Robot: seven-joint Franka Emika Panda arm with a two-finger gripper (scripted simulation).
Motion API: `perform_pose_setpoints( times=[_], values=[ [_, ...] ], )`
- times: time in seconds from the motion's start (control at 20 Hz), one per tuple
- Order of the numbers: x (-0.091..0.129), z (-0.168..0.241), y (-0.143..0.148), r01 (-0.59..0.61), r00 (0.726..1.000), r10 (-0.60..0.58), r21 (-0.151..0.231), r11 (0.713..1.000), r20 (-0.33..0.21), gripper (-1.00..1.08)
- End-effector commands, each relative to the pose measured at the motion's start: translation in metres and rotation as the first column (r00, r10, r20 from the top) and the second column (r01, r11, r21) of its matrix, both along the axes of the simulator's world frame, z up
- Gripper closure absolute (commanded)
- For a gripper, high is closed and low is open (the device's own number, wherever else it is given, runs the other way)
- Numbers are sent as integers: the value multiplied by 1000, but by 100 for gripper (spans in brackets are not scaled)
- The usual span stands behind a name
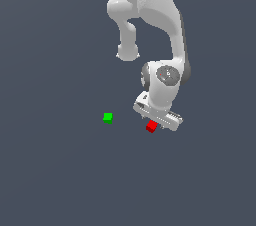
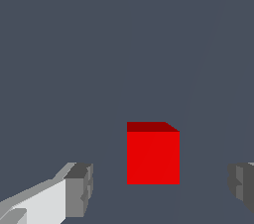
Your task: Stack the red cube on top of the green cube.
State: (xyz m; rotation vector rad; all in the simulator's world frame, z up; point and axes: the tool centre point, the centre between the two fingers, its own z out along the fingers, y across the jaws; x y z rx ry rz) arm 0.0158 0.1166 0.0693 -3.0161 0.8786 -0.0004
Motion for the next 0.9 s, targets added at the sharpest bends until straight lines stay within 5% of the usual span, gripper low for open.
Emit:
perform_pose_setpoints(
  times=[0.0,0.7,0.75,0.85],
  values=[
    [0,-3,0,0,1000,0,0,1000,0,-92],
    [0,-49,0,-1,1000,1,0,1000,0,-92],
    [0,-49,0,-1,1000,1,0,1000,0,108],
    [0,-49,0,-1,1000,1,0,1000,0,108]
  ],
)
